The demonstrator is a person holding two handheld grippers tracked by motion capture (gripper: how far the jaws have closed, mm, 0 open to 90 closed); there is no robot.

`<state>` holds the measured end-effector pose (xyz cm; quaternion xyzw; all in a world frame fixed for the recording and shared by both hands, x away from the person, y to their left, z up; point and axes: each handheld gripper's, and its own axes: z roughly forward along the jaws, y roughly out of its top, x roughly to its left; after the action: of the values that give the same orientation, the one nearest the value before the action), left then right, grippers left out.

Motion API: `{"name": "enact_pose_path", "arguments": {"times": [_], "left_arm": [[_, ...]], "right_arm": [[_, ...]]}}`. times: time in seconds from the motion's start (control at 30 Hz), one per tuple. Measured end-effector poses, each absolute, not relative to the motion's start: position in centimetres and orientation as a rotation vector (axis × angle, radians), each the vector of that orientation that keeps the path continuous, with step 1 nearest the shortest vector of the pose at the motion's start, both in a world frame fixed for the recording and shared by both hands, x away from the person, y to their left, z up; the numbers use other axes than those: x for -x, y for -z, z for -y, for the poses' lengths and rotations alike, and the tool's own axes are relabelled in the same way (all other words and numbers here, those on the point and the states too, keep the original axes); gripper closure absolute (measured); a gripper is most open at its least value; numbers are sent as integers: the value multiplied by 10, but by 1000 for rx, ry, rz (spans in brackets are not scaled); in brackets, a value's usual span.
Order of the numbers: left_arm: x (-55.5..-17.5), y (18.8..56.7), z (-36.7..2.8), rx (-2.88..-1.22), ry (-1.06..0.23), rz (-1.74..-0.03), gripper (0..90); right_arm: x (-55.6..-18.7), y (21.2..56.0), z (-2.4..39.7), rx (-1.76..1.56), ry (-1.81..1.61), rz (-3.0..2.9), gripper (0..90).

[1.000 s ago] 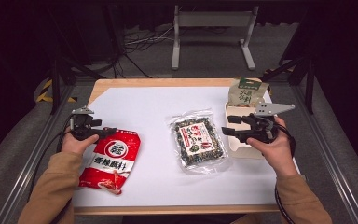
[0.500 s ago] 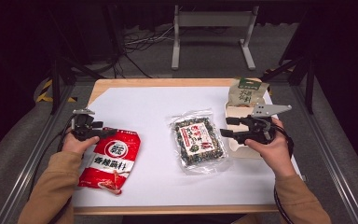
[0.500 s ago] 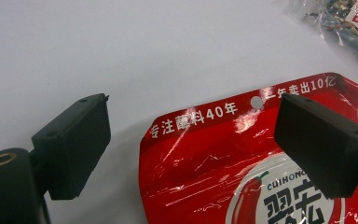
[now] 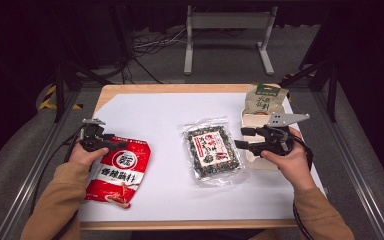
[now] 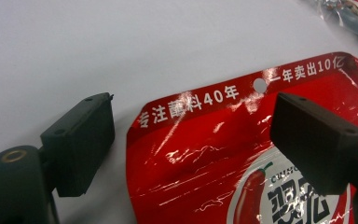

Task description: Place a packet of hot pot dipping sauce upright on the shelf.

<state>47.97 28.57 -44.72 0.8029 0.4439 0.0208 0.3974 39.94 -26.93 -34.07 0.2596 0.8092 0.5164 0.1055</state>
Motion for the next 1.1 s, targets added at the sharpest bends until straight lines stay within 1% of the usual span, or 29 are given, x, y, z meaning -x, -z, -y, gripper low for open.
{"name": "enact_pose_path", "arguments": {"times": [0.13,0.23,0.3,0.37,0.47,0.5,0.57,0.67,0.8,0.83,0.9,1.1], "left_arm": [[-479,448,-284,-2055,-50,-1102,186],[-477,448,-284,-2090,-64,-1075,251],[-475,446,-284,-2107,-81,-1068,315],[-471,441,-286,-2137,-136,-1042,395],[-468,440,-285,-2149,-151,-1045,478],[-467,439,-286,-2170,-178,-1035,478],[-466,437,-287,-2177,-197,-1029,601],[-465,435,-287,-2177,-198,-1031,711],[-464,434,-286,-2208,-208,-1019,781],[-464,434,-285,-2208,-215,-1019,826],[-464,434,-285,-2209,-219,-1020,877],[-463,430,-285,-2197,-203,-1051,893]], "right_arm": [[-399,341,269,-769,-1518,-2388,421],[-399,341,269,-770,-1519,-2387,419],[-399,341,269,-770,-1524,-2387,418],[-399,341,269,-769,-1525,-2387,416],[-399,341,269,-769,-1523,-2387,415],[-399,341,268,-769,-1522,-2388,414],[-399,341,267,-766,-1521,-2391,412],[-400,341,267,-765,-1521,-2392,410],[-400,342,267,-768,-1523,-2392,408],[-400,342,268,-768,-1524,-2392,408],[-400,341,268,-770,-1521,-2389,408],[-399,340,269,-768,-1529,-2384,408]]}}
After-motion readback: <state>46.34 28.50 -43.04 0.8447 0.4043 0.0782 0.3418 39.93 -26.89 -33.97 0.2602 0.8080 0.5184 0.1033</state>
